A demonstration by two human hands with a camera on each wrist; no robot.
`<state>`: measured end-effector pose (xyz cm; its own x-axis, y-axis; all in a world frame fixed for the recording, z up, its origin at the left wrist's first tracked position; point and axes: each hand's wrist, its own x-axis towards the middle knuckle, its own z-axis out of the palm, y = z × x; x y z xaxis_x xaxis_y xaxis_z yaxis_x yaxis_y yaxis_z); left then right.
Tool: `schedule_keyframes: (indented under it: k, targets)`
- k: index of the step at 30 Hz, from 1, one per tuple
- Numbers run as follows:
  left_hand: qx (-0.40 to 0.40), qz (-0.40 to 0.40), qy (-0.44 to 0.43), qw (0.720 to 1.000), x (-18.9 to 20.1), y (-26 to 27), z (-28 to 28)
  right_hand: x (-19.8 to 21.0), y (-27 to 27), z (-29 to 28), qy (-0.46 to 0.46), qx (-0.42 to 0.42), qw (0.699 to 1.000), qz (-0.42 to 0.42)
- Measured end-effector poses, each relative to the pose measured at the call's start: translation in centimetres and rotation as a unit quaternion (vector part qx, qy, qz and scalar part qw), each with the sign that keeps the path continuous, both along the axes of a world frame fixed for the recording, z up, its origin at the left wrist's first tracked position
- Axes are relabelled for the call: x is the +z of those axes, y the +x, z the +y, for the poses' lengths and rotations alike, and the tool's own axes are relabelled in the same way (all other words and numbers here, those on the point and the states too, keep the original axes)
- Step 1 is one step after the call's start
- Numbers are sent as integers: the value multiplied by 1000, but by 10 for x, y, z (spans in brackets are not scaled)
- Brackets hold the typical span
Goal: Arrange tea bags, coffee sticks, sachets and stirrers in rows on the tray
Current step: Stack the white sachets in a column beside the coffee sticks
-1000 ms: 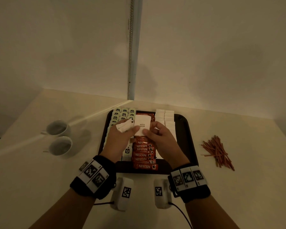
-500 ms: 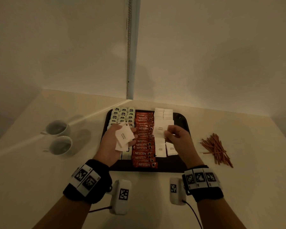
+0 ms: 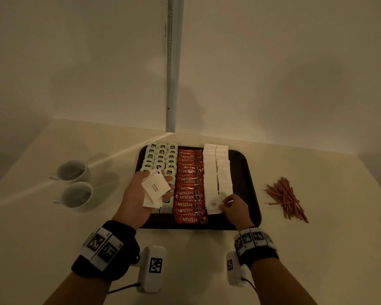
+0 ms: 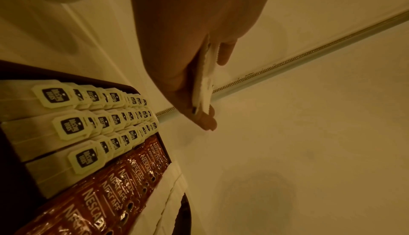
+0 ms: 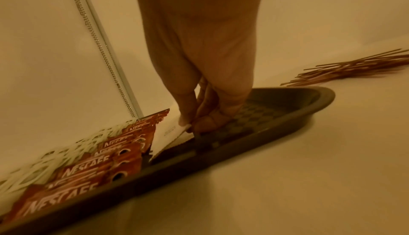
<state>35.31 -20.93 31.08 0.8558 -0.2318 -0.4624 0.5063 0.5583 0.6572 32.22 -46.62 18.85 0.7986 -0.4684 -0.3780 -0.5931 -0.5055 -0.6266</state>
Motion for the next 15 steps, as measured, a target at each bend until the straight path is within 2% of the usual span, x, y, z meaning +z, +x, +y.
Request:
schedule_keyframes:
  k: [11, 13, 15]
  targets:
    - [-14, -15, -7, 1000, -1, 0, 5, -2, 3, 13, -85, 10, 996, -5]
    - [-19, -19, 9, 1000, -2, 2, 4, 9, 3, 17, -92, 30, 995, -33]
    - [-13, -24, 23, 999, -1, 4, 2, 31, 7, 27, -51, 62, 991, -103]
